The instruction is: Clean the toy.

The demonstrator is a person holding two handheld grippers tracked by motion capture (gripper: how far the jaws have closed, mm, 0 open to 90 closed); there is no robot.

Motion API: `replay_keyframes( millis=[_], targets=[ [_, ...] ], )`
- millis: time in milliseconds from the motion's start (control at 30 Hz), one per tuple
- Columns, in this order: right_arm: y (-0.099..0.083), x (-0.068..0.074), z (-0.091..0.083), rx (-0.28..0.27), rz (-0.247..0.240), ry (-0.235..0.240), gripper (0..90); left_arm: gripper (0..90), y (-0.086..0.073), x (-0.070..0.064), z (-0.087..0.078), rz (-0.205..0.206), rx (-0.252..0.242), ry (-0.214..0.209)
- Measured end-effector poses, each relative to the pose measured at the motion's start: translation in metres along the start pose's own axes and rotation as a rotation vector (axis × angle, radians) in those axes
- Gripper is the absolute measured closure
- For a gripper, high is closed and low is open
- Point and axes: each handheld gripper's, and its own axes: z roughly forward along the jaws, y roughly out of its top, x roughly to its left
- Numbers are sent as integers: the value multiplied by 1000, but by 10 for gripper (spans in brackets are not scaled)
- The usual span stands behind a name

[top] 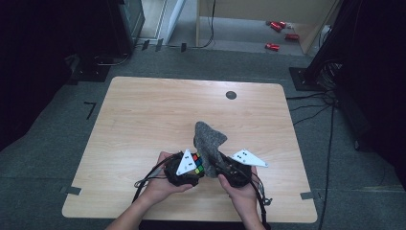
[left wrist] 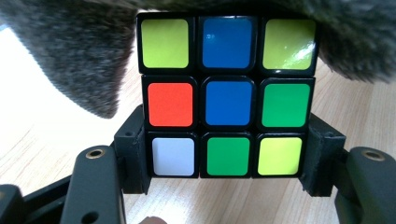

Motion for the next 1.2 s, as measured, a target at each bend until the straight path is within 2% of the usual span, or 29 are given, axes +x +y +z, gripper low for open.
replay_keyframes(
  millis=[100, 200, 367, 467, 700, 900, 1000, 1033, 1067, 1200],
  targets=[
    [0, 0, -1, 3, 2, -2, 655, 350, -1, 3, -2, -9, -6, 5],
    [1, 5, -1, 1, -23, -6, 656, 350, -1, 4, -2, -11, -5, 4],
    [3, 13, 0, -5, -34, 21, 654, 350, -2, -1, 1, -5, 5, -8],
    [2, 12, 1, -3, -35, 24, 652, 350, -2, -2, 3, 1, 12, -4],
    [-1, 0, 1, 3, 21, 19, 654, 350, -1, 2, -1, -3, 3, 7],
    [2, 6, 0, 3, 22, 34, 656, 350, -2, 1, 0, -14, -4, -6],
    [4, 8, 0, -1, 24, 54, 653, 350, -1, -4, 2, 7, 0, -12],
    [4, 7, 0, -1, 31, 57, 653, 350, -1, -5, 3, 8, 0, -13],
    [2, 2, 0, -2, 63, 66, 652, 350, -1, -5, 2, 11, 1, -11],
    [1, -4, 0, 0, 86, 47, 653, 350, 0, -1, 0, 3, -10, -5]
  ],
)
